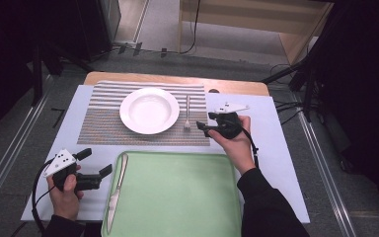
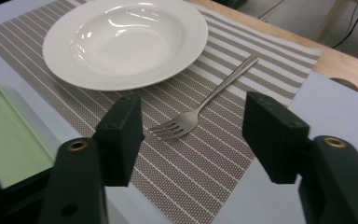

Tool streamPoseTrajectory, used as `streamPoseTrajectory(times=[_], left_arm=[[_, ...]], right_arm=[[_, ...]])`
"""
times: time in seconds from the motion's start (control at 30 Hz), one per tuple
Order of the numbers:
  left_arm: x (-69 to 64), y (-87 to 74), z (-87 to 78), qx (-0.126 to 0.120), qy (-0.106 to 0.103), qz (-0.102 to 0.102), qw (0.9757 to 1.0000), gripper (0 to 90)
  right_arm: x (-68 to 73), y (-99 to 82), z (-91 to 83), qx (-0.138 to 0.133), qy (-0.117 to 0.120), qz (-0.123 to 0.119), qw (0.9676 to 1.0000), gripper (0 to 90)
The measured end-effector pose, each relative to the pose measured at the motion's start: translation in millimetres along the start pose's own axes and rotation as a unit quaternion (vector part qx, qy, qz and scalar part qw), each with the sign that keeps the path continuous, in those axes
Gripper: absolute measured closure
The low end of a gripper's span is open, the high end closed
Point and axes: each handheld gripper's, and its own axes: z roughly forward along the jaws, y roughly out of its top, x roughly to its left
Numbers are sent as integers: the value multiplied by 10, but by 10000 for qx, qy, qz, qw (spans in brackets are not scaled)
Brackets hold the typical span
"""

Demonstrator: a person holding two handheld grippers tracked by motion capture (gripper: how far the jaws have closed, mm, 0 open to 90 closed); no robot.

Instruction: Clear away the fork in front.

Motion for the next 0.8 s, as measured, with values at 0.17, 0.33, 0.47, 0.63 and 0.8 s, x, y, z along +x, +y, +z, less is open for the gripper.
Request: streamPoseTrajectory(times=[0.17, 0.33, 0.47, 0.63, 0.8], left_arm=[[0, -1, 1, 1, -11, -6, 10000, 0], [2, 0, 2, 1, -29, -6, 10000, 0], [3, -1, 3, 1, -33, -5, 10000, 0], [4, -1, 5, -3, -47, -14, 10000, 0], [6, 2, 5, 31, -52, -10, 10000, 0]], right_arm=[[27, 50, 166, 263, 6, -84, 9996, 640], [78, 75, 313, 489, 16, -244, 9985, 796], [105, 87, 424, 714, 61, -102, 9974, 872], [96, 88, 583, 932, 104, -55, 9956, 878], [113, 79, 716, 1094, 44, -130, 9939, 879]])
